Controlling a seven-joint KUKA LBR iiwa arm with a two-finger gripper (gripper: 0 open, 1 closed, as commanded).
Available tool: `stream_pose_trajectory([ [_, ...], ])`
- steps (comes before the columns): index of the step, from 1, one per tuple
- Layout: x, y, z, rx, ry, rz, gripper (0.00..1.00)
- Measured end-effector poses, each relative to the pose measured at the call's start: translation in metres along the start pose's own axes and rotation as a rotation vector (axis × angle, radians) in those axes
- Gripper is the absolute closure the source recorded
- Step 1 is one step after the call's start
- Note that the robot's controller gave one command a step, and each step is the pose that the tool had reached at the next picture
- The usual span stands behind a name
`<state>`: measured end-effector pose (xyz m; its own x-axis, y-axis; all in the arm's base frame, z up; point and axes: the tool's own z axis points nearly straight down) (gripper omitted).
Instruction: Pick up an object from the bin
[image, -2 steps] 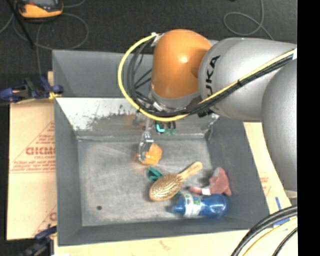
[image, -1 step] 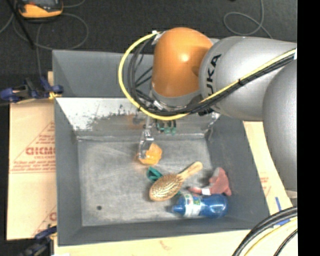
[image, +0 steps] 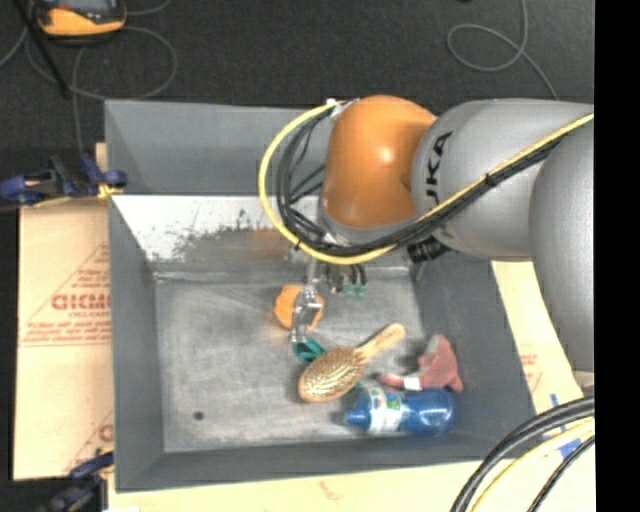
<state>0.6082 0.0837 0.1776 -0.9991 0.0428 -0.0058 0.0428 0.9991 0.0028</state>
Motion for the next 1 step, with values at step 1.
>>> stream_pose_trajectory([
  [1, 0.0098, -0.0239, 0.0147, 0.003, 0.005, -0.107, 0.00],
])
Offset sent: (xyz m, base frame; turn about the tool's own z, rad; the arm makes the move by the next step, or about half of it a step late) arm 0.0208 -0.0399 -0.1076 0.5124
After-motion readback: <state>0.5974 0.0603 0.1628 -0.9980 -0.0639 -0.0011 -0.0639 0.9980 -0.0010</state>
